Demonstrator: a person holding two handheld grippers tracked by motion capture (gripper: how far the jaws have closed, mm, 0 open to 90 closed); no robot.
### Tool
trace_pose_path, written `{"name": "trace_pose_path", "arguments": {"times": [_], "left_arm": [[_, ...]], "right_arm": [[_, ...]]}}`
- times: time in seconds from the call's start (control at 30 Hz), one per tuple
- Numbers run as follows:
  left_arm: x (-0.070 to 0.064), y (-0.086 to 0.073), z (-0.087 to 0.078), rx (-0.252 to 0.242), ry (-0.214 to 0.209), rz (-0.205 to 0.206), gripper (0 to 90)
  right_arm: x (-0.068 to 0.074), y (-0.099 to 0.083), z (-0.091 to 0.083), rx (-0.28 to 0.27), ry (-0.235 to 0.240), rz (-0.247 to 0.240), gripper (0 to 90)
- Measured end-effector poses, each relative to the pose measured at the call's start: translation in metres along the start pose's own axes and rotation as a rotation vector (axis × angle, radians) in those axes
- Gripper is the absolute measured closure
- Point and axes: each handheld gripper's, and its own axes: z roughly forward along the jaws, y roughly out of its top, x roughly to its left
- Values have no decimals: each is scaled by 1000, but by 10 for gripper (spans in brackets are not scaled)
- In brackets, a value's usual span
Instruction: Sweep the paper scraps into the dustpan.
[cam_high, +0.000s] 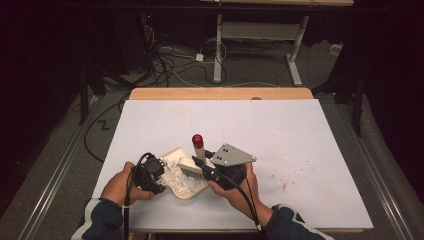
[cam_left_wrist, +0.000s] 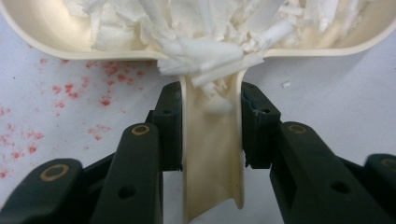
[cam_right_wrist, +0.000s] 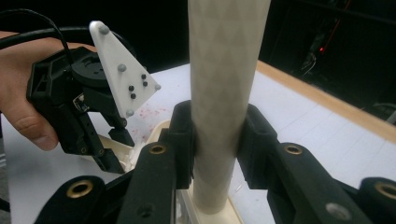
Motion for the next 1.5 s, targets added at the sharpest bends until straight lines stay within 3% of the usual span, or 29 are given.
{"name": "trace_pose_path", "arguments": {"times": [0.13, 0.2, 0.23, 0.27, 0.3, 0.37, 0.4, 0.43, 0.57, 0.7, 0.77, 0.9, 1.03, 1.1, 1.3, 1.5], "left_arm": [[0, -1, 0, -4, -5, -6, 631], [1, -1, 0, -1, -9, -6, 631], [1, -1, 0, 1, -7, -7, 631], [1, -1, 0, 3, -7, -8, 631], [1, 0, 0, 6, -7, -8, 631], [1, 0, 1, 7, -8, -9, 631], [1, 0, 1, 8, -9, -8, 632], [1, 0, 1, 8, -7, -6, 632], [2, 0, 2, 5, -10, -7, 632], [4, -1, 3, -3, -20, -15, 632], [5, -1, 4, -5, -23, -23, 632], [7, -2, 6, -4, -32, -26, 632], [6, -2, 6, -2, -30, -23, 632], [6, -2, 6, -1, -26, -21, 632], [3, 0, 6, 20, -2, -18, 632], [3, 0, 6, 22, -3, -23, 632]], "right_arm": [[-14, 4, -7, -16, -16, 16, 712], [-32, 4, -9, -27, -30, 49, 713], [-32, 4, -9, -27, -30, 49, 713], [-45, 5, -8, -28, -56, 54, 712], [-45, 5, -8, -28, -56, 54, 712], [-60, 5, -6, -34, -96, 51, 713], [-76, 5, 0, -34, -140, 68, 712], [-76, 5, 0, -34, -140, 68, 712], [-109, 5, 21, -46, -222, 67, 712], [-119, 6, 39, -43, -241, 51, 712], [-124, 5, 60, -37, -245, 34, 712], [-125, 1, 79, -20, -244, 25, 712], [-117, -3, 89, -6, -190, 16, 713], [-109, -3, 89, 5, -164, -22, 712], [-79, -3, 67, 66, -73, -93, 712], [-62, -5, 46, 94, -39, -99, 712]]}}
